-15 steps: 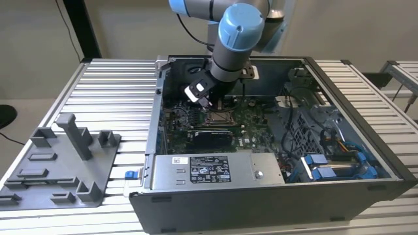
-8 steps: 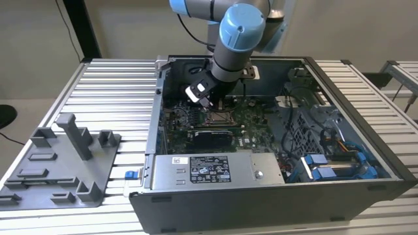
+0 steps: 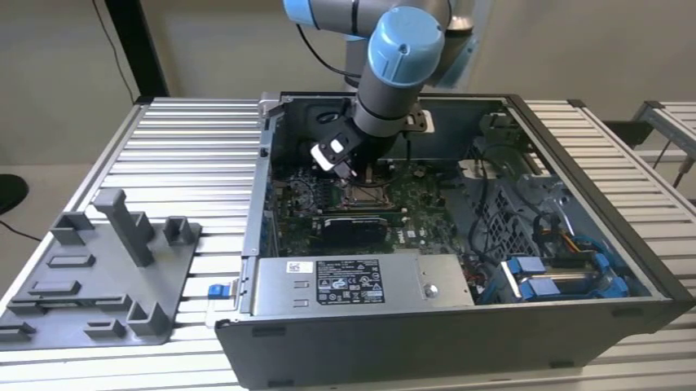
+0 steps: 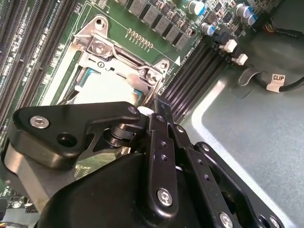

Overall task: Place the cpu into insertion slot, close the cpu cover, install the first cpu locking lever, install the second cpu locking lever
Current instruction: 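Install the first cpu locking lever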

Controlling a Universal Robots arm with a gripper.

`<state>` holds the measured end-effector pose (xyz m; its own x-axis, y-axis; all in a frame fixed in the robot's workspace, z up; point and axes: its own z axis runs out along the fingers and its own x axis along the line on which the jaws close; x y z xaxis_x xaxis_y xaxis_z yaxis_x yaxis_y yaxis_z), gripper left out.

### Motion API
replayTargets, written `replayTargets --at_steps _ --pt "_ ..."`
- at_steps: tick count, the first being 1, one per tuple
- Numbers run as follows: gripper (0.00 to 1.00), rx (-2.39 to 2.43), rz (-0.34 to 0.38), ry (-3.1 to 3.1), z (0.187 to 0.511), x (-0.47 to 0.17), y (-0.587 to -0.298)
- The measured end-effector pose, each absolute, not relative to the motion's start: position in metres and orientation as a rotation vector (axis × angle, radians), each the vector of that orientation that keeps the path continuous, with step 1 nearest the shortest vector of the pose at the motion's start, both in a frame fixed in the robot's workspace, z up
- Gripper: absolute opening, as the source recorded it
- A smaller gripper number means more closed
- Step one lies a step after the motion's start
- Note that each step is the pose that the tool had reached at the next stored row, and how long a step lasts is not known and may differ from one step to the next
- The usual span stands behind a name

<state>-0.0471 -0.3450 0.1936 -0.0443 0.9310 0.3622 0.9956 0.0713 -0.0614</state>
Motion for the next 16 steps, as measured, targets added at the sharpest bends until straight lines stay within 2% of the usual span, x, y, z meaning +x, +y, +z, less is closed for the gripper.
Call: replayTargets --at_steps 16 --pt "0.0 -1.929 -0.297 -2.048 0.1911 -0.0446 -0.3447"
